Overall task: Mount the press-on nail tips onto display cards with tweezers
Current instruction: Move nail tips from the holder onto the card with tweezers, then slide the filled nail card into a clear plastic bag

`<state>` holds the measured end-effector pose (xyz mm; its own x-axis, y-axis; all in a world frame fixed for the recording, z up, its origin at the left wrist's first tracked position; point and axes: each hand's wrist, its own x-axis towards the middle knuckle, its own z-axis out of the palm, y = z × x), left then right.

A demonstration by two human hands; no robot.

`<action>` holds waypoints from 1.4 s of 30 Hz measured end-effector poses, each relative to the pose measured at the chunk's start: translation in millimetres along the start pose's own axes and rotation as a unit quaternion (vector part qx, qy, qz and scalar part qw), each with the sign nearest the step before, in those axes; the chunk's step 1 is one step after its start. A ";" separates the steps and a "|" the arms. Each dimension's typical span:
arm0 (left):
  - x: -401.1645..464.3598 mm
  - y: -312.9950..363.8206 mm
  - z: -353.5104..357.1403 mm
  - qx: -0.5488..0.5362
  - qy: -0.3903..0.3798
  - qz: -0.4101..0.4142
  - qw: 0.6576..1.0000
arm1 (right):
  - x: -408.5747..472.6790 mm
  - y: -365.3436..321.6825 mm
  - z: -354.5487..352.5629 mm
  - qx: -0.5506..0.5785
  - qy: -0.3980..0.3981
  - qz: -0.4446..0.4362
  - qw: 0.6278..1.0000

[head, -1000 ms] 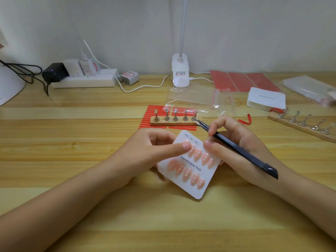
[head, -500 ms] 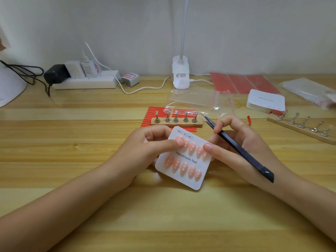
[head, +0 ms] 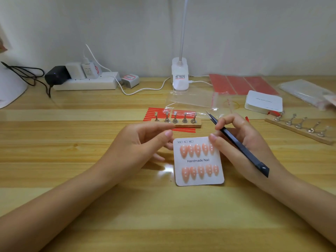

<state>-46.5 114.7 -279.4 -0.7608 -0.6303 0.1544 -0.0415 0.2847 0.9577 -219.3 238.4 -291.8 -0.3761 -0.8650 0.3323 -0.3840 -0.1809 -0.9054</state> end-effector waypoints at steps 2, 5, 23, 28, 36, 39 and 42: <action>0.2 -3.5 -2.7 0.063 0.032 0.063 0.996 | 0.4 1.7 0.2 -0.024 0.005 -0.002 1.000; 0.0 -8.9 -5.1 0.229 -0.029 0.164 0.959 | 0.9 4.5 1.9 -0.091 0.000 -0.008 0.996; -4.1 -12.6 5.0 0.371 -0.139 0.136 0.908 | 11.9 -7.4 -41.4 -0.431 0.050 -0.145 0.889; -3.9 -13.4 6.3 0.354 -0.136 0.125 0.917 | 18.5 -11.0 -61.9 -0.410 -0.101 -0.057 0.905; -3.8 -14.5 6.0 0.321 -0.136 0.110 0.931 | 22.2 -2.4 -75.9 -0.516 -0.185 0.012 0.836; -3.8 -14.5 6.0 0.337 -0.136 0.113 0.925 | 22.5 -2.9 -76.3 -0.529 -0.188 0.017 0.828; -3.1 -13.7 6.4 0.351 -0.137 0.115 0.919 | 22.7 -3.4 -78.3 -0.545 -0.185 0.015 0.817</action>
<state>-47.7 117.4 -294.6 -0.9321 -0.3172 0.1750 -0.1936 0.8445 0.4994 -292.5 256.0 -260.5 -0.1971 -0.9800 0.0291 -0.9783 0.1946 -0.0710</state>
